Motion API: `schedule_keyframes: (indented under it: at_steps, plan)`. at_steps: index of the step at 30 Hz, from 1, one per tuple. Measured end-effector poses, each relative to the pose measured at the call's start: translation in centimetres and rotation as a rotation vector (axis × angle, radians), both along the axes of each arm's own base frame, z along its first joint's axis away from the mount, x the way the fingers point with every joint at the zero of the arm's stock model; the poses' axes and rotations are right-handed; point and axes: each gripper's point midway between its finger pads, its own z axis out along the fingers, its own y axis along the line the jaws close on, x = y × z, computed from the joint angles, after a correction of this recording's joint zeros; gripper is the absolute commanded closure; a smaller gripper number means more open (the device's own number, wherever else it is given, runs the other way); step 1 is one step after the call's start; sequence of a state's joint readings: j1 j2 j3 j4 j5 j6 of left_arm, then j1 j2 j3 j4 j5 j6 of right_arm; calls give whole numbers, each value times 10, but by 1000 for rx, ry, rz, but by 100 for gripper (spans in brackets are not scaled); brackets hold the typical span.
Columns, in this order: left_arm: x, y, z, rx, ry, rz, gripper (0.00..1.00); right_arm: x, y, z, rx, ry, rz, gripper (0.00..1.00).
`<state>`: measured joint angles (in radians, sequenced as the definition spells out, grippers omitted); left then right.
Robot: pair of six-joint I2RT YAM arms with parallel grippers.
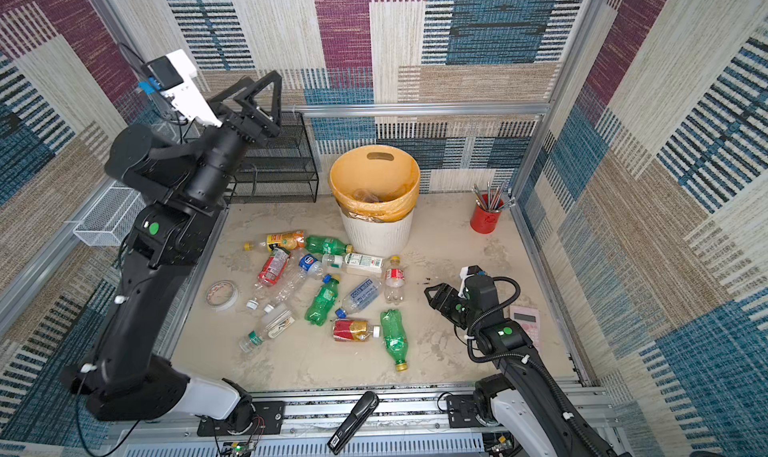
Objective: Throw the plastic bottles in the bin
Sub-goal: 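Lift the bottle with the left gripper, carry it over the bin, release, then return the left gripper while the right gripper reaches toward the green soda bottle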
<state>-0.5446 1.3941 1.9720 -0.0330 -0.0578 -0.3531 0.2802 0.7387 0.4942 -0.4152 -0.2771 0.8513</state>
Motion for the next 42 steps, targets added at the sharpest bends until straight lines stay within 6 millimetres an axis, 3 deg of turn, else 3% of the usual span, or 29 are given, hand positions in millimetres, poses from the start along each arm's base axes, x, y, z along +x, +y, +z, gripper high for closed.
schedule_keyframes:
  at_steps: [2, 6, 9, 12, 15, 21, 37, 42]
  plan:
    - [-6, 7, -36, 22, 61, 12, 22, 0, 0, -4, -2, 12, 2, 30]
    - [-14, 18, -163, 90, 328, 21, 26, -3, 1, -15, -4, 43, 11, 30]
    - [-39, 39, -253, 55, 532, 34, 29, -6, 3, -20, 1, 56, 22, 30]
    - [-65, 64, -322, -12, 682, 71, 30, -9, 4, -23, 5, 64, 29, 30]
    - [-85, 85, -366, -80, 790, 116, 31, -12, 5, -28, 10, 77, 38, 31]
    - [-93, 100, -393, -118, 909, 194, 31, -19, 10, -34, 10, 105, 86, 33]
    - [-97, 92, -443, -159, 1113, 196, 33, -37, 27, -34, -8, 96, 256, 33]
    - [-98, 92, -450, -179, 1144, 201, 33, -40, 34, -34, -20, 99, 298, 31]
